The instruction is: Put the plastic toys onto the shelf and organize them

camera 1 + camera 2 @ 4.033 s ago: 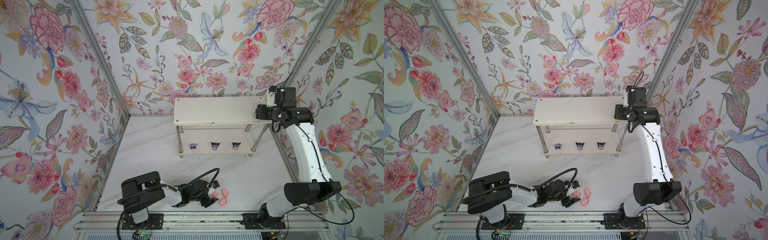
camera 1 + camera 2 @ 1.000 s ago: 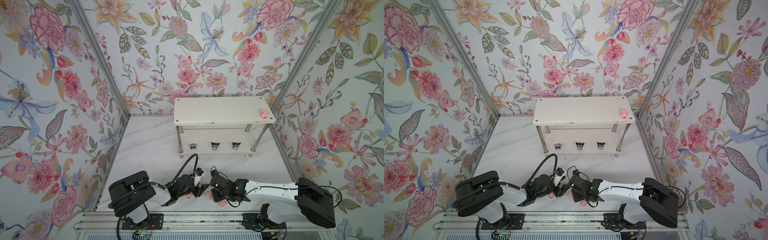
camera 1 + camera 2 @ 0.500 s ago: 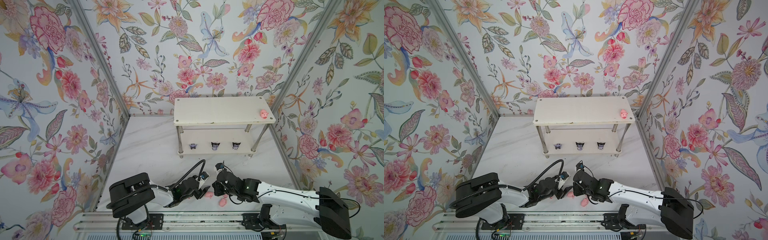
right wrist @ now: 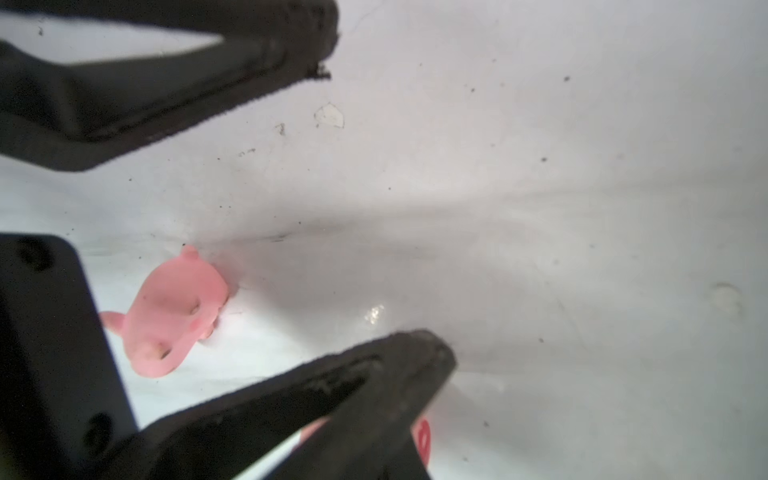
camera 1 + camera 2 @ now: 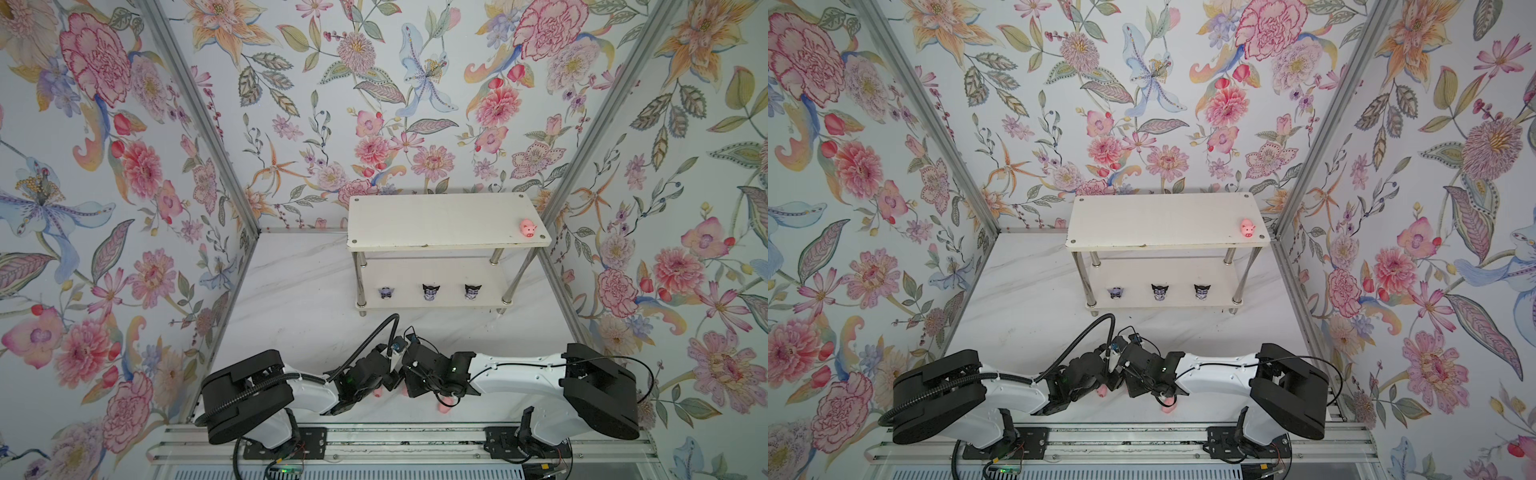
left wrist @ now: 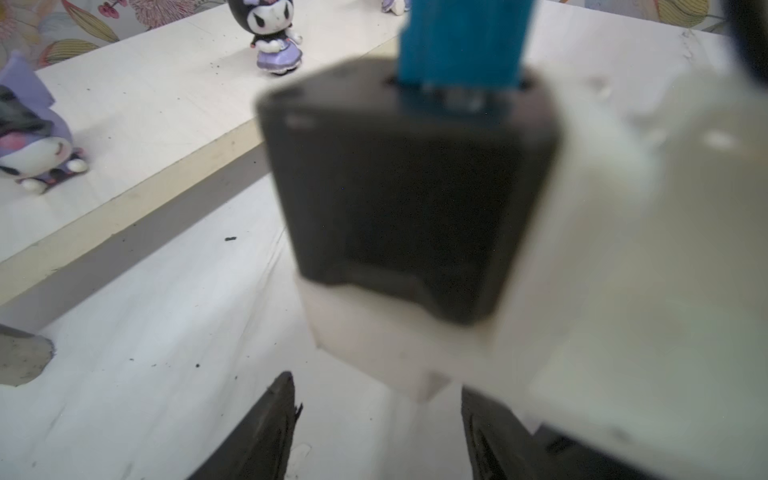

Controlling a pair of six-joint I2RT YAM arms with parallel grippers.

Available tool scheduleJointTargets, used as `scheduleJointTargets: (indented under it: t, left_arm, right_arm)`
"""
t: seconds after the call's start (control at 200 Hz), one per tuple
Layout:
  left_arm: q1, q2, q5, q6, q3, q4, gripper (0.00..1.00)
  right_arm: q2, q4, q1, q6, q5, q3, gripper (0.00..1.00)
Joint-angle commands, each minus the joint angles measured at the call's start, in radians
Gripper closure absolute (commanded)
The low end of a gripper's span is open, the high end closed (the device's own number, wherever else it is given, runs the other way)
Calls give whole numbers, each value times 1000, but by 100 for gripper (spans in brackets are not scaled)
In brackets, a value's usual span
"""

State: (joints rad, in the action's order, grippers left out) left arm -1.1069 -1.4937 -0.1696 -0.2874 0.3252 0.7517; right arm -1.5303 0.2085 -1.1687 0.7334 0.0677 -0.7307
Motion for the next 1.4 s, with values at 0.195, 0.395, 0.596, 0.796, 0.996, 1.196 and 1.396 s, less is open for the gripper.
scheduleJointTargets:
  t: [0.195, 0.395, 0.596, 0.796, 0.996, 1.196, 1.396]
  left_arm:
    - [4, 1, -26, 4, 3, -7, 35]
    - [6, 14, -66, 3, -2, -21, 35]
    - [10, 46, -88, -1, -28, 8, 35]
    - [20, 66, -94, 1, -45, 28, 35]
    - [21, 57, -88, -1, -43, 32, 35]
    - [22, 56, -101, -1, -48, 41, 35]
    - [30, 90, -137, 8, -73, 56, 35]
  right_arm:
    - [-50, -23, 125, -49, -29, -23, 100]
    - [-50, -52, 187, -39, -24, 9, 100]
    - [66, -47, 180, -28, -29, 75, 100]
    - [213, -4, 128, 4, -23, 168, 98]
    - [272, 31, 47, 40, -12, 210, 96]
    - [186, -107, -22, 86, -33, 219, 96]
    - [-11, -147, -48, 14, -67, 61, 97]
